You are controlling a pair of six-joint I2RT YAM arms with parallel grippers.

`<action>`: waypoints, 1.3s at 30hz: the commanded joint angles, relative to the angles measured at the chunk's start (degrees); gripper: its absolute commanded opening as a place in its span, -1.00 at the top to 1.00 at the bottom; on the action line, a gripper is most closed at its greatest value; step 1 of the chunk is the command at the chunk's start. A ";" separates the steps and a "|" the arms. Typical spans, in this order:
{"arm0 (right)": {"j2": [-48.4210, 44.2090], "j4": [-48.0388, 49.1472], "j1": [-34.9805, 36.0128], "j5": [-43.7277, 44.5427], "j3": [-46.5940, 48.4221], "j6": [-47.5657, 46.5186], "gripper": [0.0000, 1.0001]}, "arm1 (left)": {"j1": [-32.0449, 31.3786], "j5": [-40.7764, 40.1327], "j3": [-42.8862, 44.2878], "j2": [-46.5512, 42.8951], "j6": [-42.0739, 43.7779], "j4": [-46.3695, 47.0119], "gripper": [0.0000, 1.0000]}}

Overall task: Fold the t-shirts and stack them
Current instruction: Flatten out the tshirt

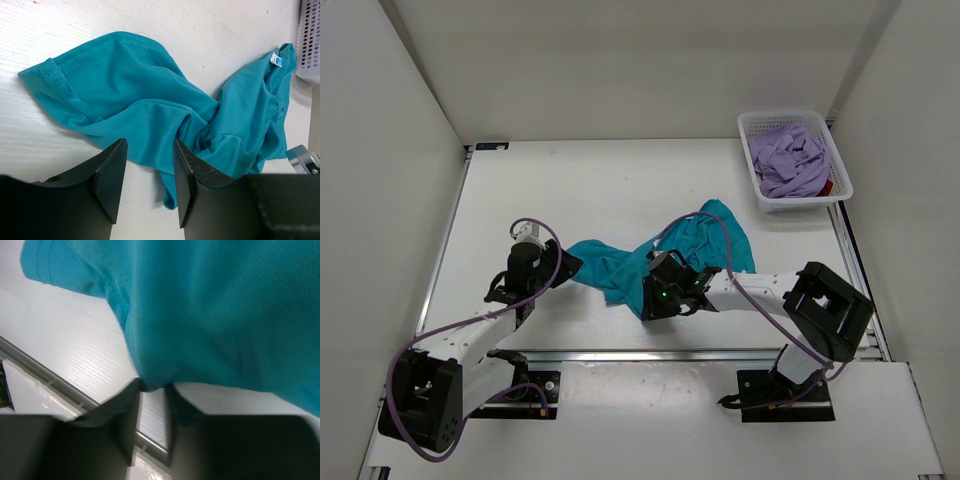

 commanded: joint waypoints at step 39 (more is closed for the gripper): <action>-50.70 -23.99 -24.51 3.56 -16.56 -6.92 0.98 | 4.76 -10.83 4.29 9.15 -2.92 2.37 0.01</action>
